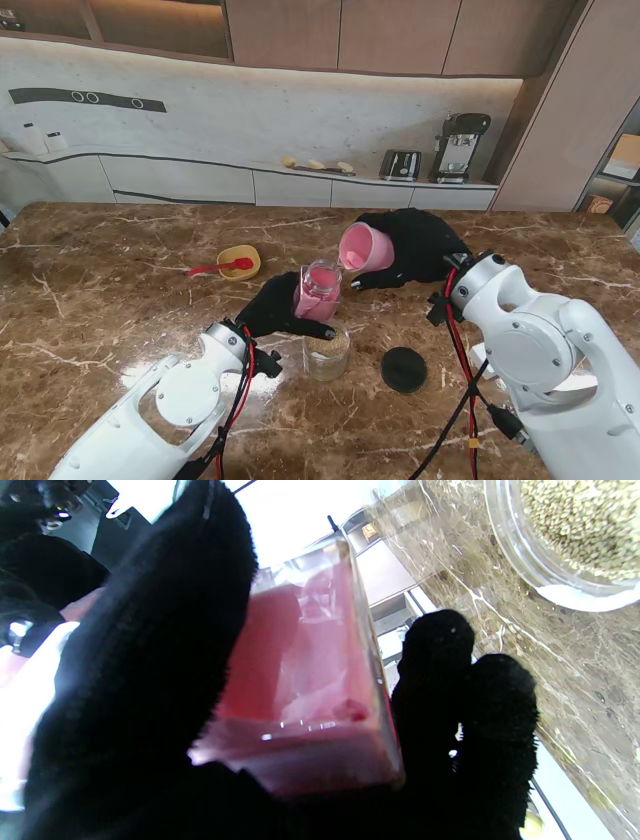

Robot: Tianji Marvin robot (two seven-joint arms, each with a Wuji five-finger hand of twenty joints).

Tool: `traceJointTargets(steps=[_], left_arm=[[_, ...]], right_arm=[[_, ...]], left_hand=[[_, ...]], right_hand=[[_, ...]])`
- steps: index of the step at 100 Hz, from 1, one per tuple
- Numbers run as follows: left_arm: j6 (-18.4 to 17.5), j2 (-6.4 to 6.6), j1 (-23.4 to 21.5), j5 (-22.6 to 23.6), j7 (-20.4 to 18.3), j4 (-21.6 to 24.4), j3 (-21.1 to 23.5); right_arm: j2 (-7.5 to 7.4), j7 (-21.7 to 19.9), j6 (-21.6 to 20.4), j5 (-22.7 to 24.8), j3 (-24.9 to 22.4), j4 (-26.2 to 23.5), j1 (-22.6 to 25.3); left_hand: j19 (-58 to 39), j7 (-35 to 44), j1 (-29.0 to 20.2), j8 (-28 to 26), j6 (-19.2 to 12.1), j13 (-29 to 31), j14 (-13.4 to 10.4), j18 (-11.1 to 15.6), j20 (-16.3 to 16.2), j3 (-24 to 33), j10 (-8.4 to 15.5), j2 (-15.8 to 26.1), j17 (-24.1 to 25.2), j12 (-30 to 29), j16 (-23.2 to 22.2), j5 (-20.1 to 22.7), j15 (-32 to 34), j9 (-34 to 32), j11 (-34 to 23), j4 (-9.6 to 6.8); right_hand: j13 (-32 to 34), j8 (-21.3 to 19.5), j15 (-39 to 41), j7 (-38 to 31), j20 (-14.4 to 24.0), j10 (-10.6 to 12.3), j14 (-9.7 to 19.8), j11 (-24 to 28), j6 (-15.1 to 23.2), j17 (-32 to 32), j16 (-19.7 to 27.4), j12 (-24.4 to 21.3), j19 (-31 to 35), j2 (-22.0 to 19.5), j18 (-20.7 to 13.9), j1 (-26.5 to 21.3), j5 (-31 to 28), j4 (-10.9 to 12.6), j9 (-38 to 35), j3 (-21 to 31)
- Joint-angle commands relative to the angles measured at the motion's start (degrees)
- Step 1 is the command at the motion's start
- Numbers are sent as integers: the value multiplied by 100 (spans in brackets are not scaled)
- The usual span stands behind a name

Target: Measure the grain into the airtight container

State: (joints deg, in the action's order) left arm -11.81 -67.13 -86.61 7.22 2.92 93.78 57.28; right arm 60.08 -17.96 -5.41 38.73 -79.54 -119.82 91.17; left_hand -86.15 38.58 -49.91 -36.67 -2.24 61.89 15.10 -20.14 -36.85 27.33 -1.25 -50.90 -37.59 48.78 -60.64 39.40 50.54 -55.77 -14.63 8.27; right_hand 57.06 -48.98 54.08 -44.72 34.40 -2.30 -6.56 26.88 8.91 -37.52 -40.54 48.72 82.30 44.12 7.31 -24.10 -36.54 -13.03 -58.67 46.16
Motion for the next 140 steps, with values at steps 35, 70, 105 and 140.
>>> traceJointTargets(steps=[35, 70, 105, 140], left_arm=[[5, -19, -9, 12, 28, -25, -47], [-48, -24, -4, 4, 47, -62, -46], [-85, -31, -22, -10, 77, -79, -30], [-72, -30, -43, -29, 74, -69, 10]], right_arm=[[-54, -161, -371, 623, 138, -10, -136], [-66, 73, -931, 1547, 284, 84, -353], [-87, 545, -1642, 2612, 417, 163, -602], [-128, 688, -2013, 3192, 545, 184, -822]], left_hand=[[-244, 1352, -1142, -81, -1022, 216, -277, 110, -4, 991, 508, 2896, 15, 256, 40, 1243, 118, -715, -613, 224], [-244, 1354, -1138, -77, -1020, 221, -282, 110, -4, 1004, 506, 2891, 14, 259, 46, 1248, 117, -718, -615, 227], [-243, 1347, -1137, -70, -1012, 225, -269, 110, -5, 1004, 497, 2889, 14, 261, 44, 1251, 128, -715, -612, 229], [-243, 1333, -1137, -59, -998, 233, -267, 87, -7, 1002, 477, 2894, 7, 264, 39, 1245, 144, -719, -614, 231]], right_hand=[[300, 235, 511, -521, 49, 749, 760, 1372, 665, -70, -367, 719, 288, -1065, -236, -842, -641, -292, -781, 1242], [353, 453, 588, -492, 49, 819, 825, 1452, 635, -118, -441, 846, 284, -1125, -257, -831, -645, -301, -841, 1247], [416, 554, 660, -537, 51, 927, 932, 1562, 701, -182, -503, 951, 295, -1169, -303, -791, -646, -312, -912, 1270], [453, 636, 727, -539, 58, 981, 995, 1632, 718, -227, -568, 1021, 306, -1213, -329, -755, -645, -324, -952, 1268]])
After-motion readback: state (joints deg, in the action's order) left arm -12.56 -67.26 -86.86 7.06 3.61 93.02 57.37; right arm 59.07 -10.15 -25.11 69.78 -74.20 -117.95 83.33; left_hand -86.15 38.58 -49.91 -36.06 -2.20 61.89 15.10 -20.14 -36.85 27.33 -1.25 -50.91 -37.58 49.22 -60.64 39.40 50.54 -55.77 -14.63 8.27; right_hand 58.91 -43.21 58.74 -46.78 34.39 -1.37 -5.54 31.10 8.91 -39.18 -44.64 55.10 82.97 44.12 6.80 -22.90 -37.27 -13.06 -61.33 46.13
